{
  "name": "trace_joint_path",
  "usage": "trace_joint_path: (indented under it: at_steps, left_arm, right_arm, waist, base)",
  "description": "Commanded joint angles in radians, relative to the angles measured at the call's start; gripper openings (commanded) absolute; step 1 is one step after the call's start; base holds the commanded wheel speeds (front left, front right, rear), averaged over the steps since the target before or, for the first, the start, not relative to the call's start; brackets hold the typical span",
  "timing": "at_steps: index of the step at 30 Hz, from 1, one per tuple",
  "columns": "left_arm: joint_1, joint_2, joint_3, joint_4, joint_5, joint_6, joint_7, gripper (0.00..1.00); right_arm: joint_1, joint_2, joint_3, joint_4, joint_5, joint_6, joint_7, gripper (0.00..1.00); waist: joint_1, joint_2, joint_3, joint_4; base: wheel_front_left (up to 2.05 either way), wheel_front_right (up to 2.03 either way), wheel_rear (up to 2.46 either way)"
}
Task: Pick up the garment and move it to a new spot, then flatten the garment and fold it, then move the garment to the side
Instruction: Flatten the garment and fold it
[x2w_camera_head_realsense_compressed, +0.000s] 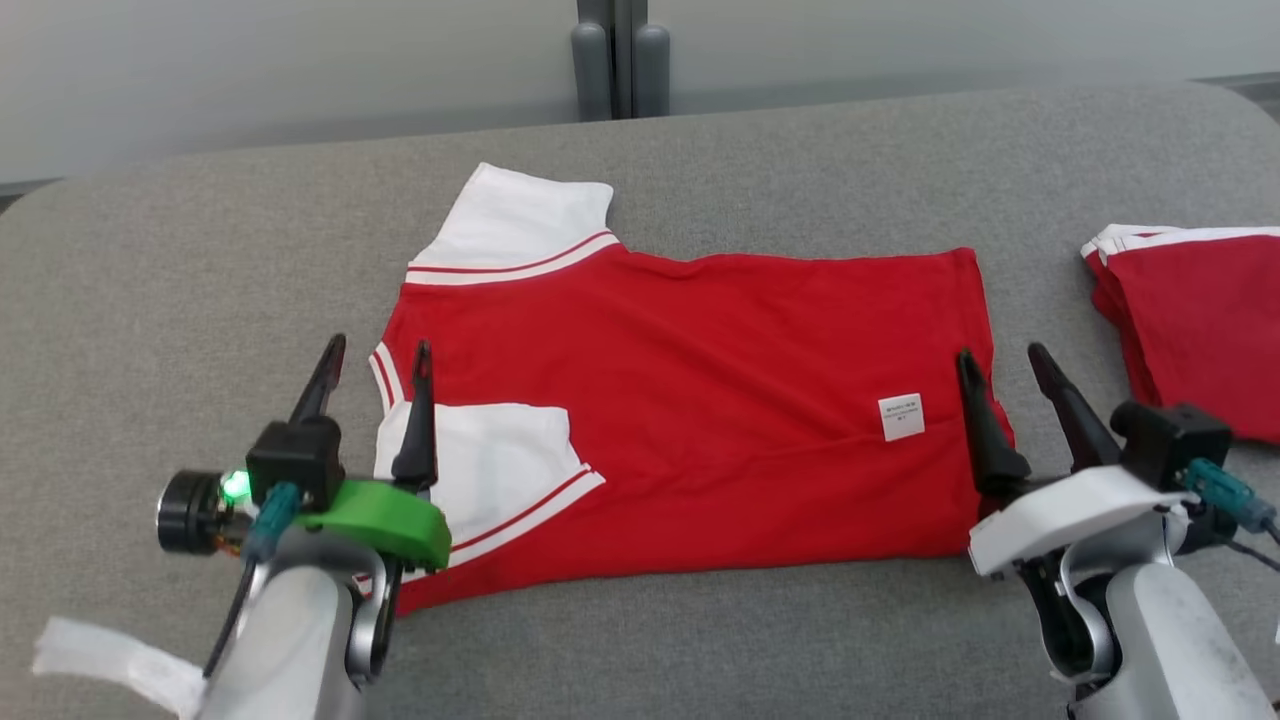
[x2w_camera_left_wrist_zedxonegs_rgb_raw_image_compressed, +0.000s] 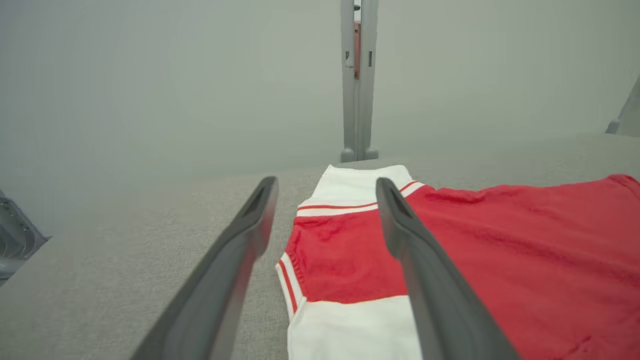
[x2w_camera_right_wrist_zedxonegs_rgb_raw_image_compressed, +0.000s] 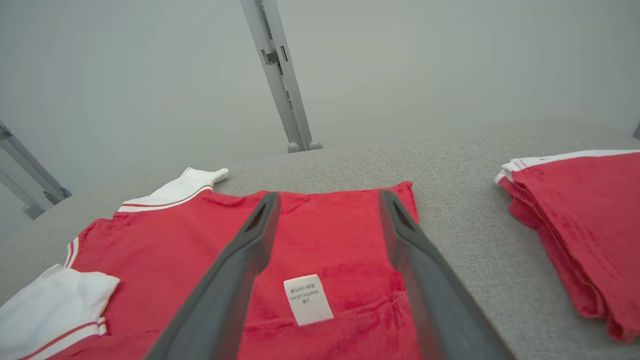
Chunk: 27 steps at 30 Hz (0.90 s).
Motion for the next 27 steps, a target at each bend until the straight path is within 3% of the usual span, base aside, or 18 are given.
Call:
trace_joint_path:
  at_steps: [1, 9, 15, 21, 27]
  left_arm:
    - [-0.058, 0.021, -0.009, 0.016, 0.012, -0.016, 0.021, 1.0]
    - [-0.422, 0.096, -0.082, 0.157, 0.024, -0.129, 0.248, 1.0]
    - [-0.669, 0.186, -0.184, 0.285, 0.029, -0.151, 0.363, 1.0]
    - [-0.856, 0.288, -0.417, 0.377, -0.146, -0.15, 0.509, 1.0]
    - [-0.959, 0.371, -0.527, 0.434, -0.342, -0.15, 0.643, 1.0]
  right_arm:
    - [-0.034, -0.011, 0.009, -0.003, -0.005, -0.001, -0.002, 1.0]
    - [-0.22, -0.056, 0.088, -0.016, 0.013, -0.001, 0.018, 1.0]
    - [-0.351, -0.07, 0.151, -0.006, 0.04, -0.001, 0.019, 1.0]
    - [-0.448, -0.081, 0.217, 0.011, 0.068, -0.001, 0.009, 1.0]
    - [-0.49, -0.079, 0.252, 0.024, 0.086, -0.001, -0.011, 1.0]
  waist:
    - [0.0, 0.0, 0.06, -0.027]
    - [0.0, 0.0, 0.231, -0.09]
    - [0.0, 0.0, 0.325, -0.147]
    - [0.0, 0.0, 0.376, -0.202]
    - [0.0, 0.0, 0.4, -0.24]
  base:
    - [0.0, 0.0, 0.0]
    - [0.0, 0.0, 0.0]
    - [0.0, 0.0, 0.0]
    - [0.0, 0.0, 0.0]
    - [0.0, 0.0, 0.0]
